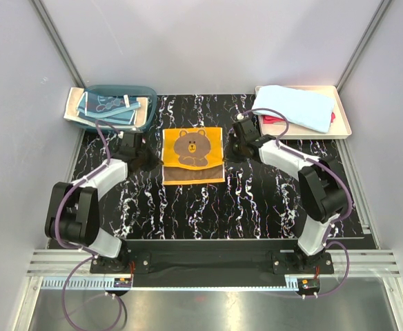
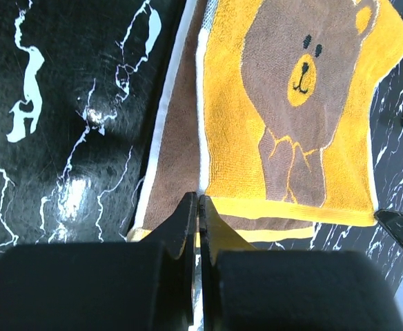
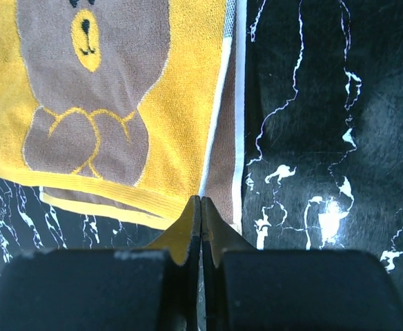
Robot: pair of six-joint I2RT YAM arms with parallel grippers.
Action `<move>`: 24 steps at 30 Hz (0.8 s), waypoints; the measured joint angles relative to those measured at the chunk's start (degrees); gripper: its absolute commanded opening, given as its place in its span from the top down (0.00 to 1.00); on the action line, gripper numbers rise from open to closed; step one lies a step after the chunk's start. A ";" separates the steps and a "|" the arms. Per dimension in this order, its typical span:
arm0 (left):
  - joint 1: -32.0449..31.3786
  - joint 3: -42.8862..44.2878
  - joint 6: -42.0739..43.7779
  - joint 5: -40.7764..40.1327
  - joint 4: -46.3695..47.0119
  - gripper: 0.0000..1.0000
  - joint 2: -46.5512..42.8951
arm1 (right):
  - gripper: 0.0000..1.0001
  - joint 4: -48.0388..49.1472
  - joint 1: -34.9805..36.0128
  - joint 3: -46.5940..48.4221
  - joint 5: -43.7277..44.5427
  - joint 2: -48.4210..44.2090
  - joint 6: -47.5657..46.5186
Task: Fold and stack the towels
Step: Fold the towel
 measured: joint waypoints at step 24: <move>-0.66 -6.51 0.02 -0.33 0.11 1.00 -7.50 | 1.00 0.04 1.88 -5.01 1.81 -5.03 1.38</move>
